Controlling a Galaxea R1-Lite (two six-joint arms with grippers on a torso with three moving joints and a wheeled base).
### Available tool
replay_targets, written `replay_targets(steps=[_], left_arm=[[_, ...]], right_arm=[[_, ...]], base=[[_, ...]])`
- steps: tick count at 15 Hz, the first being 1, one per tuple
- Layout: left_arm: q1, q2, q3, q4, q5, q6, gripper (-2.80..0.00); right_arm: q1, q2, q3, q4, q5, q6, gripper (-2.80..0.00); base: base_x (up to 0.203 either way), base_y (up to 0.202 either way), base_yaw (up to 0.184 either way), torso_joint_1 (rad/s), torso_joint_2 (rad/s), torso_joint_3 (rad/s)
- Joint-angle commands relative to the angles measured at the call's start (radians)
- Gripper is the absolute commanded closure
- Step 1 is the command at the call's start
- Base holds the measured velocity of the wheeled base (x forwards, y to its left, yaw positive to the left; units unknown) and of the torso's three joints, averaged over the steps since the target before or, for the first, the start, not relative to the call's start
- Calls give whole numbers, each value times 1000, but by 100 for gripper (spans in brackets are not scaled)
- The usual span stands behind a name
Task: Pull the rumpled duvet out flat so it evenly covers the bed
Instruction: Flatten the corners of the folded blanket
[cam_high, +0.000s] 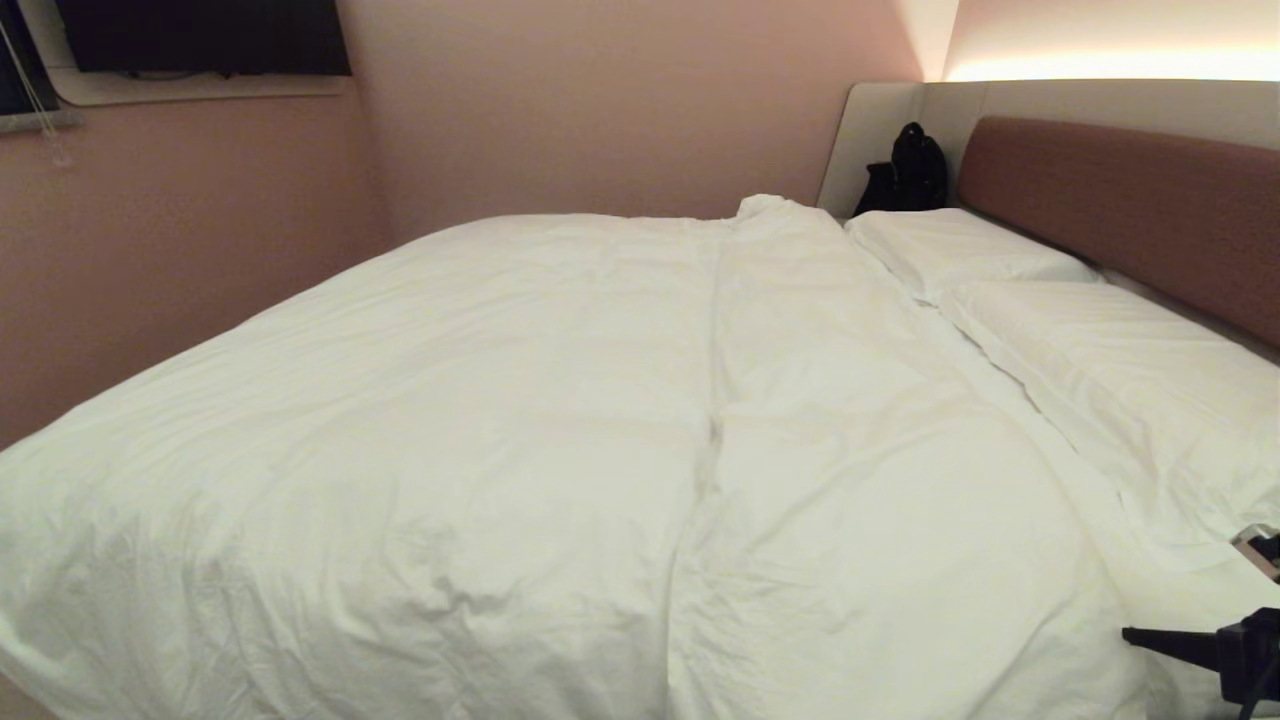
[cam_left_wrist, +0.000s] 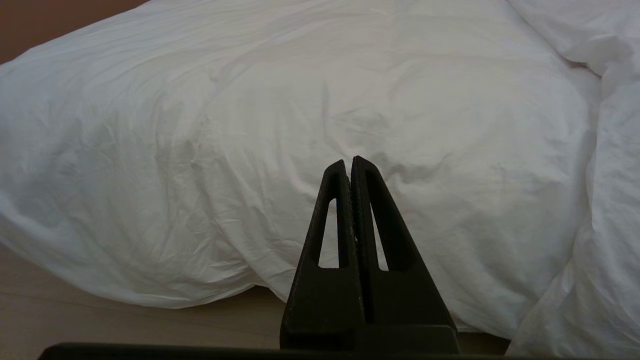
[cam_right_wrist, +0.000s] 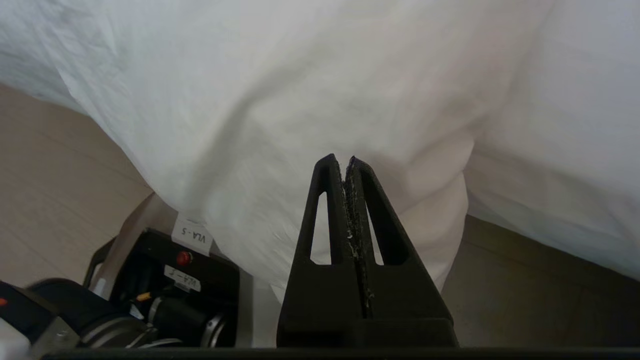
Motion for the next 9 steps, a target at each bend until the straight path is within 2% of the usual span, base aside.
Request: replay_targets(steps=[1,9], left_arm=[[0,0,0,0,1,0,0],[0,0,0,0,1,0,0]], right_arm=[[-5,36,16,-99,9,-33,-280],[-25,104,-53,-125,9,-33,-280]], base=[[0,0,0,0,0,0],[0,0,0,0,0,0]])
